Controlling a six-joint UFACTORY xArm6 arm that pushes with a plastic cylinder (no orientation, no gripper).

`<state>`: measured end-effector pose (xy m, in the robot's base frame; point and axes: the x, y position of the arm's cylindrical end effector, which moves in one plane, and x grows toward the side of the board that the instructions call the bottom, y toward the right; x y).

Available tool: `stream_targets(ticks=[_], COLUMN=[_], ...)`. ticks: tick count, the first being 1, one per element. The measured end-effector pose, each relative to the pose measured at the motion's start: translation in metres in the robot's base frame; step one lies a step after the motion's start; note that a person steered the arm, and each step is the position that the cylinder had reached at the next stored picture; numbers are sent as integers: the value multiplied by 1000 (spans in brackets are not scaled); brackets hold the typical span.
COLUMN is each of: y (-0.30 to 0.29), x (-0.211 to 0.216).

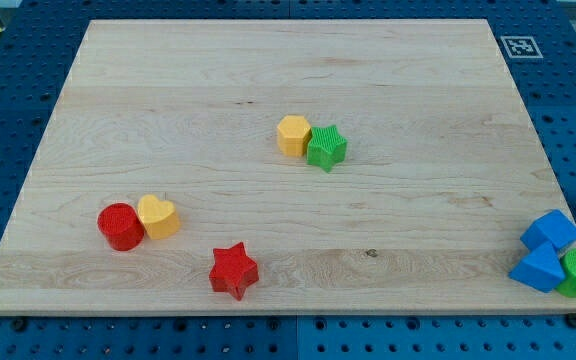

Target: Push green circle into blue blocks

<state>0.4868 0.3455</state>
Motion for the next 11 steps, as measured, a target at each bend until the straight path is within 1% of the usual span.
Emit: stream_targets(ticks=[1,2,3,5,7,9,10,11], y=[0,-1,-10,-72,-73,-73,-73,-76], x=[36,108,128,131,96,103,98,77])
